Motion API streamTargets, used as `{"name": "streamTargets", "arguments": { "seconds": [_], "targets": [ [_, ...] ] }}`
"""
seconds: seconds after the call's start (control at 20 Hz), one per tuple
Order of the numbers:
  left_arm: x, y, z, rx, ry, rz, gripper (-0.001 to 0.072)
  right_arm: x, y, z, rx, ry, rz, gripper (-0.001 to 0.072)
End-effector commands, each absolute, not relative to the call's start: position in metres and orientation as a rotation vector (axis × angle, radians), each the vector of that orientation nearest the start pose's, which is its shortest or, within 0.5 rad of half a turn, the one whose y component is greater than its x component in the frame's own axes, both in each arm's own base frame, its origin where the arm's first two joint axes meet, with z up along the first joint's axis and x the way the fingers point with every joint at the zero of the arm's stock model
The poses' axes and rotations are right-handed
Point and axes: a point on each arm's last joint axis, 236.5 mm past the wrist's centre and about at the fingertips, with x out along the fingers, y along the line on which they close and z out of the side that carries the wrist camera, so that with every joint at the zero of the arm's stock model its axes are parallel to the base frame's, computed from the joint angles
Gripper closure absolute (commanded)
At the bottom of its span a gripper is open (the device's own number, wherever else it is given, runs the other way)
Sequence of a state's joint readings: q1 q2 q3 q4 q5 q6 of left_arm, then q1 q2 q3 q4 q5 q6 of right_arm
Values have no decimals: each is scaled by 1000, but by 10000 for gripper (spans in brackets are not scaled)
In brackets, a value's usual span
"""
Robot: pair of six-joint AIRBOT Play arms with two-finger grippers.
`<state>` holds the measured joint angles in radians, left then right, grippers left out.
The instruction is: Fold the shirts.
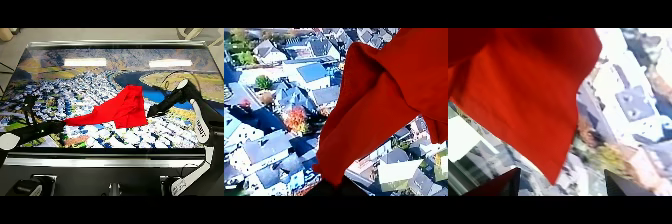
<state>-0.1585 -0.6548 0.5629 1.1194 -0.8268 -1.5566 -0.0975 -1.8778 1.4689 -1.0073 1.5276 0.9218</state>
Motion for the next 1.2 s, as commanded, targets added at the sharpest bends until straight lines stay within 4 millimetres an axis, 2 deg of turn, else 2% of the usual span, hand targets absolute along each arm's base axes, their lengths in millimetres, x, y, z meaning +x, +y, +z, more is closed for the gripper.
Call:
{"name": "streamTargets", "arguments": {
  "seconds": [0.0,0.05,0.1,0.15,0.2,0.25,0.3,0.35,0.4,0.45,0.5,0.55,0.6,0.65,0.7,0.75,0.8,0.85,0.9,0.95,1.0,1.15],
  "targets": [
    [286,-125,46,-371,909,-327,681,378,119,-119,178,1595,820,137],
    [289,-125,49,-371,896,-327,680,380,126,-118,190,1590,814,147],
    [293,-124,54,-373,877,-326,681,382,132,-116,212,1576,820,227],
    [296,-124,59,-374,856,-324,680,384,139,-112,229,1555,843,484],
    [300,-123,65,-374,834,-324,681,389,142,-105,245,1528,854,683],
    [305,-123,75,-360,804,-333,681,395,142,-94,219,1488,871,691],
    [311,-124,95,-310,751,-359,681,407,142,-73,158,1413,893,691],
    [318,-124,126,-252,669,-385,682,420,141,-40,68,1304,928,691],
    [325,-118,172,-187,554,-386,682,432,140,3,-46,1177,960,691],
    [330,-108,226,-129,428,-365,682,442,135,60,-166,1038,949,690],
    [328,-93,291,-71,282,-317,683,449,126,120,-269,906,881,690],
    [318,-71,359,-46,141,-243,683,452,112,193,-382,741,766,690],
    [302,-46,418,-57,15,-159,682,446,94,268,-476,567,629,690],
    [277,-20,472,-112,-110,-74,682,427,74,353,-570,354,469,690],
    [253,-4,511,-178,-206,-26,682,397,56,427,-626,160,320,690],
    [232,4,537,-215,-276,-13,682,355,42,496,-627,-35,185,691],
    [220,1,548,-236,-307,-35,681,316,35,541,-606,-177,107,691],
    [214,-9,550,-273,-308,-83,681,280,34,570,-586,-279,71,691],
    [215,-19,545,-291,-282,-128,681,258,33,584,-581,-329,55,691],
    [216,-32,541,-271,-259,-175,681,243,34,589,-583,-348,50,691],
    [217,-40,537,-219,-244,-202,681,238,33,588,-588,-344,48,691],
    [217,-43,530,-147,-216,-204,681,240,27,578,-616,-295,29,691]
  ]
}}
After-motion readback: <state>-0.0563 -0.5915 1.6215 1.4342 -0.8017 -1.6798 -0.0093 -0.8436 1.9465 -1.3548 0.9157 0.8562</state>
